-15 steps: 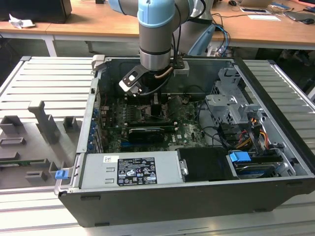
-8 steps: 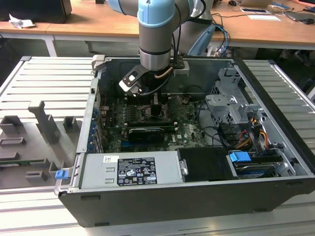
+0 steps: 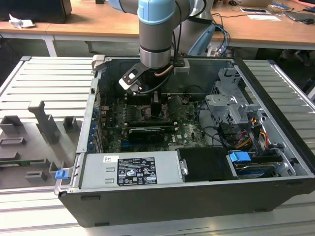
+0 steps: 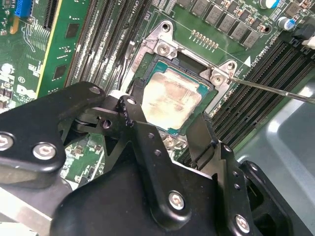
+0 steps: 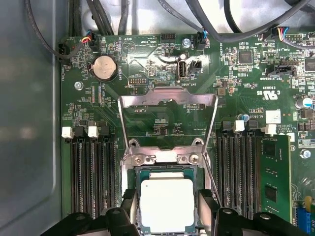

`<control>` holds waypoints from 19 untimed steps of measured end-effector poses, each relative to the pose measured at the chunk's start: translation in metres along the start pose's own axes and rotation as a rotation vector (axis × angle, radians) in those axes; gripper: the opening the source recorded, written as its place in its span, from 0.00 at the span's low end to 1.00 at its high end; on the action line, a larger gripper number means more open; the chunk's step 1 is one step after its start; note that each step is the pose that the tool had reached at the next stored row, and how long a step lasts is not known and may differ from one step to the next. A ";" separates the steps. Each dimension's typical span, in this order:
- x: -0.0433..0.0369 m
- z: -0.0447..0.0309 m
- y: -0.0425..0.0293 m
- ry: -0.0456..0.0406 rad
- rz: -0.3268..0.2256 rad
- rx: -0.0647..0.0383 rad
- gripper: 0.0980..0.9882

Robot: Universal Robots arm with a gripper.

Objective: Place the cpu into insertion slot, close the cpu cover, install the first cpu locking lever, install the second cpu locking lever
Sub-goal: 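Place the cpu into insertion slot, then close the cpu cover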

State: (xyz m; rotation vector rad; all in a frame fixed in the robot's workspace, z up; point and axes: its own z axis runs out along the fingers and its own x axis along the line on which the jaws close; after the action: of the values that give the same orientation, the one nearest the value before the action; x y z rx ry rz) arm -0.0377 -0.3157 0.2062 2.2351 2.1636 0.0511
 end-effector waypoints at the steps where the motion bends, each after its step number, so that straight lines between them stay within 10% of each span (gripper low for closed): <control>1: 0.0000 -0.0008 0.0001 -0.0001 0.000 0.002 0.56; 8: 0.0000 -0.0049 0.0004 -0.0002 0.000 0.011 0.01; 19: 0.0000 -0.0097 0.0005 -0.0003 0.000 0.011 0.01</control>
State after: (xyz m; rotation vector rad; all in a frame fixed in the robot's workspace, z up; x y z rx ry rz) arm -0.0375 -0.3157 0.2159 2.2409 2.1689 0.0389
